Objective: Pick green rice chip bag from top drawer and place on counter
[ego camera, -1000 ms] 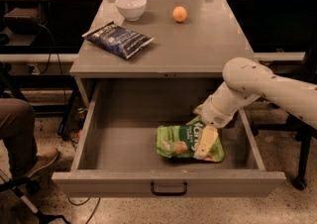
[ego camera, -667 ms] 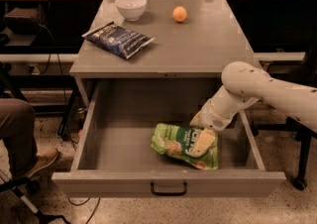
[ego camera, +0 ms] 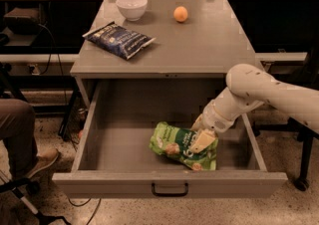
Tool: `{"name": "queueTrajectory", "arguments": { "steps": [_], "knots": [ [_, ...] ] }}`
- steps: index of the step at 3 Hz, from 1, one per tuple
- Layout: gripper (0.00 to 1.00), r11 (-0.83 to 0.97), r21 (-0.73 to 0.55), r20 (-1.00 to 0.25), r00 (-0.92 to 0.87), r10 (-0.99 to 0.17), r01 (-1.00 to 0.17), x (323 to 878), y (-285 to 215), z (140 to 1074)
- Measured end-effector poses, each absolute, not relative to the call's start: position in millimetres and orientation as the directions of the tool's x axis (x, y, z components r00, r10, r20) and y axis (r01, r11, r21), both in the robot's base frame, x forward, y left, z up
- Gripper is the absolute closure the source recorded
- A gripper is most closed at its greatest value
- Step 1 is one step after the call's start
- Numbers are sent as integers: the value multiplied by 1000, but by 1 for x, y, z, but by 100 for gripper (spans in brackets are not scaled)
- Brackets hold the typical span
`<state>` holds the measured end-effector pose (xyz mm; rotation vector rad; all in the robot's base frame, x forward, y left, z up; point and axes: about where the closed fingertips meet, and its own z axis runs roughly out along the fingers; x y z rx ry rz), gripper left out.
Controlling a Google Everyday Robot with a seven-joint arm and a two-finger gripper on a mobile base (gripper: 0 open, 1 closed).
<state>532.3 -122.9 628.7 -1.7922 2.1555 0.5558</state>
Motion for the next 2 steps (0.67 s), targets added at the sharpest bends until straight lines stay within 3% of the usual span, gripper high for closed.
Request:
{"name": "queueTrajectory", "arguments": {
  "steps": [1,2],
  "knots": [
    [96,181,38,-519,-174,-837,-983,532,-128,663],
    [100,227,-99,-606,-122,-786,-969,524,-144,729]
  ]
}}
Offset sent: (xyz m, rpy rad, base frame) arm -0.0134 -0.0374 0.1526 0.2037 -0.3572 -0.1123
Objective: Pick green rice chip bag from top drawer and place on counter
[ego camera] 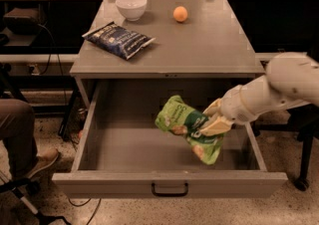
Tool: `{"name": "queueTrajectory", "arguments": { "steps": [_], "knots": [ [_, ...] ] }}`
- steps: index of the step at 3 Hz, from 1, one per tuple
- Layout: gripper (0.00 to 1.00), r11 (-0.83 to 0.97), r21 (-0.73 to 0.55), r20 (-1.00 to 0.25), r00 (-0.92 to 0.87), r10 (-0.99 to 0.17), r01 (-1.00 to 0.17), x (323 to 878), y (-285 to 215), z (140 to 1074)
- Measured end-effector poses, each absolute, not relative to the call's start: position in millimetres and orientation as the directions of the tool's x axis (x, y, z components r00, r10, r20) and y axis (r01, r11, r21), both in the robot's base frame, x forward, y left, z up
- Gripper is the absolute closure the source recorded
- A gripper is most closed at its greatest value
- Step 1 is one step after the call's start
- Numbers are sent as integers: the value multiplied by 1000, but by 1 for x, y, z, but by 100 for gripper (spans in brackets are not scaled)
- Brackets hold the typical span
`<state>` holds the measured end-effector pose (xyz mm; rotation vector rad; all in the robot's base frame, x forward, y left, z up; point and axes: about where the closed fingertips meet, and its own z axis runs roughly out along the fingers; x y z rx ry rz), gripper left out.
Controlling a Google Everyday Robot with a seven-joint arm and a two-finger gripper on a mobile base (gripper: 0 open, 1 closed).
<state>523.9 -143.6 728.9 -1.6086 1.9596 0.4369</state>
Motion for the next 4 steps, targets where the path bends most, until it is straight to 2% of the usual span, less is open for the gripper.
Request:
{"name": "queueTrajectory", "arguments": {
  "steps": [1,2,4],
  "knots": [
    [100,278,-198,-637,-93,-765,-940,514,-167,778],
    [100,287,-206,-639,-93,-763,-936,516,-168,781],
    [100,436,-368,-679,-82,-729,-821,558,-212,863]
  ]
}}
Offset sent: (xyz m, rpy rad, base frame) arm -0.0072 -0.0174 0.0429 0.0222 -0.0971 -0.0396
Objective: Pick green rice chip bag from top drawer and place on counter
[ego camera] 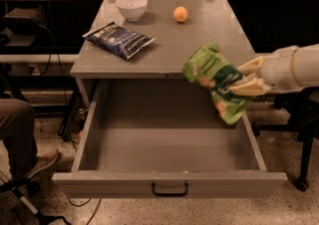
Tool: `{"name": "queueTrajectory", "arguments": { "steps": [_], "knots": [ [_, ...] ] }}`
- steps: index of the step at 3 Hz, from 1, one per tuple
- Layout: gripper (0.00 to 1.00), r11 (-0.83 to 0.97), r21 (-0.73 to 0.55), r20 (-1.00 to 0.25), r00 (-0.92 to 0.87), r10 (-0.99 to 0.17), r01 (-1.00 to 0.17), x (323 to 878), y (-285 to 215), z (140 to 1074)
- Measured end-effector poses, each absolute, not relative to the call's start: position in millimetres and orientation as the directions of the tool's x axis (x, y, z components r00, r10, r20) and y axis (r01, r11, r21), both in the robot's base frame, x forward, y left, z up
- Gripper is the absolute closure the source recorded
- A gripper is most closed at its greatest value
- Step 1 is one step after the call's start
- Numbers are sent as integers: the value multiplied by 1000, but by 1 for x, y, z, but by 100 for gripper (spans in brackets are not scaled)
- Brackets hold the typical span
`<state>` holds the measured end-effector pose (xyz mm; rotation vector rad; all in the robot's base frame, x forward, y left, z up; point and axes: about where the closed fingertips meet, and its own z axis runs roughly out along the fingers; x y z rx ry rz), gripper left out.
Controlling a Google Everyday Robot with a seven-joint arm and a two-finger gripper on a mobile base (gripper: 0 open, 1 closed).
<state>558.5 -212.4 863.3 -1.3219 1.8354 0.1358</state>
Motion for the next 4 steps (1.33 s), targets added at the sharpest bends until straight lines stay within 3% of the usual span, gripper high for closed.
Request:
{"name": "queueTrajectory", "arguments": {
  "steps": [2,3,4],
  "knots": [
    [100,522,-411,-749,-49,-660,-747,663,-226,941],
    [100,507,-384,-770,-36,-637,-772,718,-201,941],
    [82,509,-360,-775,-53,-630,-782,763,-179,931]
  ]
}}
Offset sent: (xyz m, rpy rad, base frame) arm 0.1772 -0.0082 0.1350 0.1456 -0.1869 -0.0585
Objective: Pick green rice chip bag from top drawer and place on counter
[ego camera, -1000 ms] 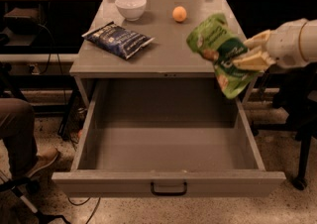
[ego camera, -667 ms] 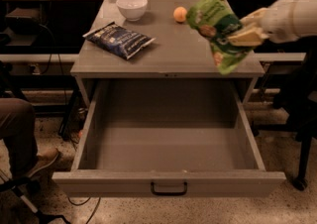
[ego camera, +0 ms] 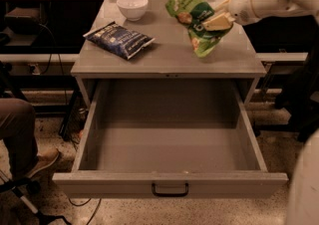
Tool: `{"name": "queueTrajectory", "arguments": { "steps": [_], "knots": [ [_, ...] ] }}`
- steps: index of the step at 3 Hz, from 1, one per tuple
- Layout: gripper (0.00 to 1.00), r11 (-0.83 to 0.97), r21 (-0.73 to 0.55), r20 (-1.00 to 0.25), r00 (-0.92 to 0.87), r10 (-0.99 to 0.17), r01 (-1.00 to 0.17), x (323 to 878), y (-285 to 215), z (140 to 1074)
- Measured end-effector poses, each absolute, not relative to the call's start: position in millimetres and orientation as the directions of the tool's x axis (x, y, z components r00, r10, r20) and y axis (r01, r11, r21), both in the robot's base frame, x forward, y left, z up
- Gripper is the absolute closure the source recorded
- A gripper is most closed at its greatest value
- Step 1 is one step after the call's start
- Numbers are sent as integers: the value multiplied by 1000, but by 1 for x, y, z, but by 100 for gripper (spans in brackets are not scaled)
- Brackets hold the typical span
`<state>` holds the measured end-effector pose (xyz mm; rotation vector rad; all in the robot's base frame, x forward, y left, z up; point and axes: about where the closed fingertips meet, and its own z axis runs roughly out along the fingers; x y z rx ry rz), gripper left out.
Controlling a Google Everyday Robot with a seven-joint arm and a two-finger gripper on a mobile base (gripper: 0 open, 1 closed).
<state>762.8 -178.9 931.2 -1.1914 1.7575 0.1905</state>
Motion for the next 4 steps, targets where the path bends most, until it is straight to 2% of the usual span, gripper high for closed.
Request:
{"name": "queueTrajectory", "arguments": {
  "steps": [1,2,3,4],
  "knots": [
    [51,538,-327,-765,-117,-633,-777,792,-174,913],
    [29,558,-306,-759,-157,-632,-771,800,-177,902],
    [1,596,-275,-754,-216,-621,-754,799,-192,887],
    [0,608,-270,-751,-231,-618,-747,790,-201,885]
  ]
}}
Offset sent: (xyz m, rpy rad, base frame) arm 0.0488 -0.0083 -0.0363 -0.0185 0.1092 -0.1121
